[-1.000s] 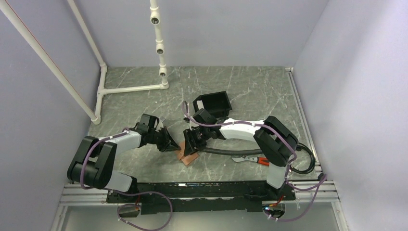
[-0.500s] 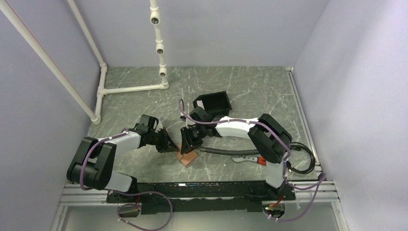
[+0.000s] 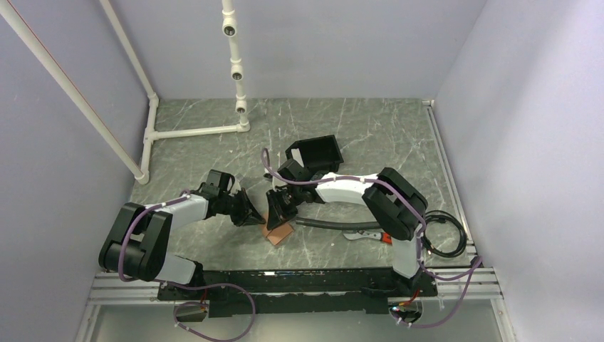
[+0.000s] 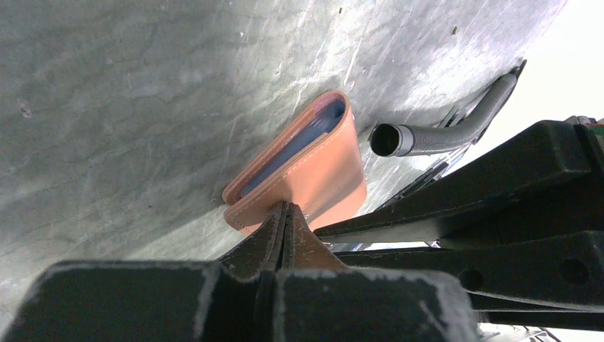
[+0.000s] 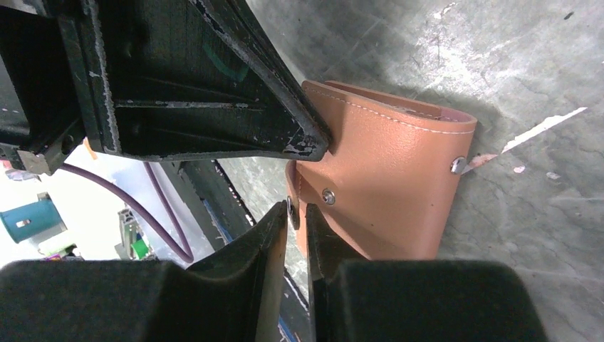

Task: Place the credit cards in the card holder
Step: Close the card holder at the center of the board.

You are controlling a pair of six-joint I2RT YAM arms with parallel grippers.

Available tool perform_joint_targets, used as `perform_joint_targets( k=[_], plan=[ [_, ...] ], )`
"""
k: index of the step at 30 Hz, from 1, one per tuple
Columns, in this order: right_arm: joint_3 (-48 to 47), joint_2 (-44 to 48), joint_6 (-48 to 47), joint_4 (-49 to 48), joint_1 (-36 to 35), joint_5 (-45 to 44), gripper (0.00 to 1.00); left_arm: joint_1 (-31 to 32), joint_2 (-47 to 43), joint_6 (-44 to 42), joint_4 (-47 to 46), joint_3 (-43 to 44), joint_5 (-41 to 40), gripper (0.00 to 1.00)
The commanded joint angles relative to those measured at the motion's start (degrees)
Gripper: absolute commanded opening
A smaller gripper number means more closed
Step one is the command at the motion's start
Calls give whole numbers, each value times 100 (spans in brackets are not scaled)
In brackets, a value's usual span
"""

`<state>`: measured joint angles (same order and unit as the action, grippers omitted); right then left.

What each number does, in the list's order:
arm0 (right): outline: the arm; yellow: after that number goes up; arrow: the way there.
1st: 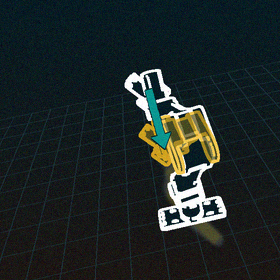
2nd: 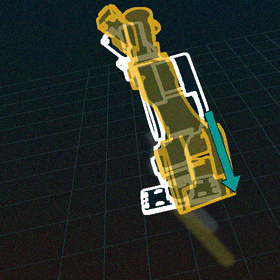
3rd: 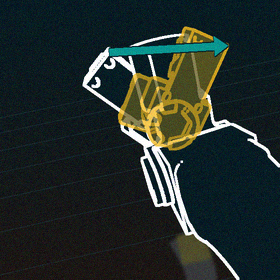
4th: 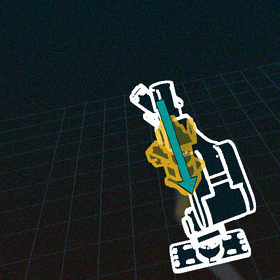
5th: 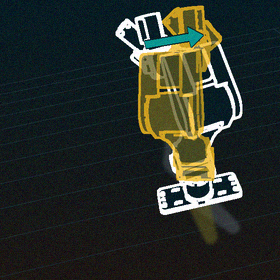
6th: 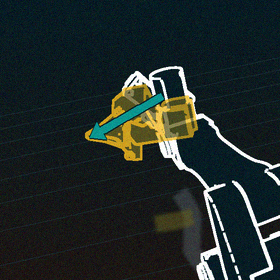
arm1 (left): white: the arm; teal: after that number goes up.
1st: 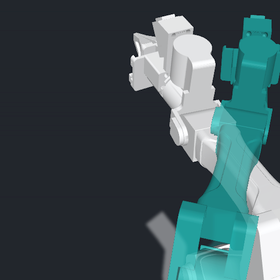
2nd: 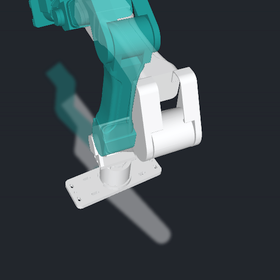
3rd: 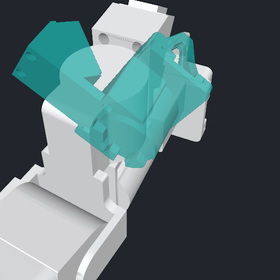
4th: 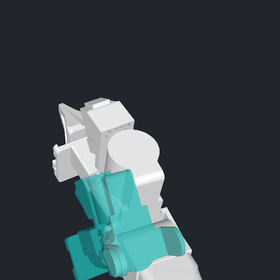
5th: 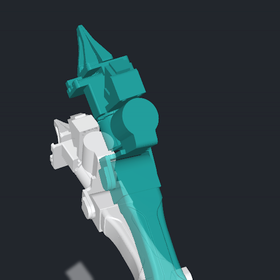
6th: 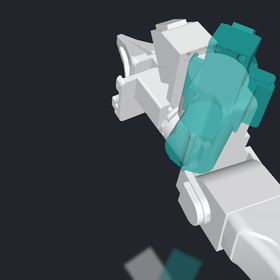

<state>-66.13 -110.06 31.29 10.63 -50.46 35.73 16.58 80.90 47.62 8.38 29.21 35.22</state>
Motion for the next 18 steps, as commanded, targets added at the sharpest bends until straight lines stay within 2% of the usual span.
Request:
perform_joint_targets(
  k=[1,4,10,17,18],
  plan=[
    [-225,-33,-43,-120,-34,101,17,-41,4,-147,-71,-103,-126,0],
    [-244,-9,-69,-44,-51,-4,0,-41,21,-146,-78,-115,-111,0],
    [-223,125,-183,251,-52,-423,0,-41,43,-182,-62,-121,-121,0],
    [-295,183,-272,328,-69,-525,0,-41,110,-180,-122,-135,-94,0],
    [-302,197,-268,326,-64,-522,3,-41,112,-180,-133,-135,-87,0]
  ],
)
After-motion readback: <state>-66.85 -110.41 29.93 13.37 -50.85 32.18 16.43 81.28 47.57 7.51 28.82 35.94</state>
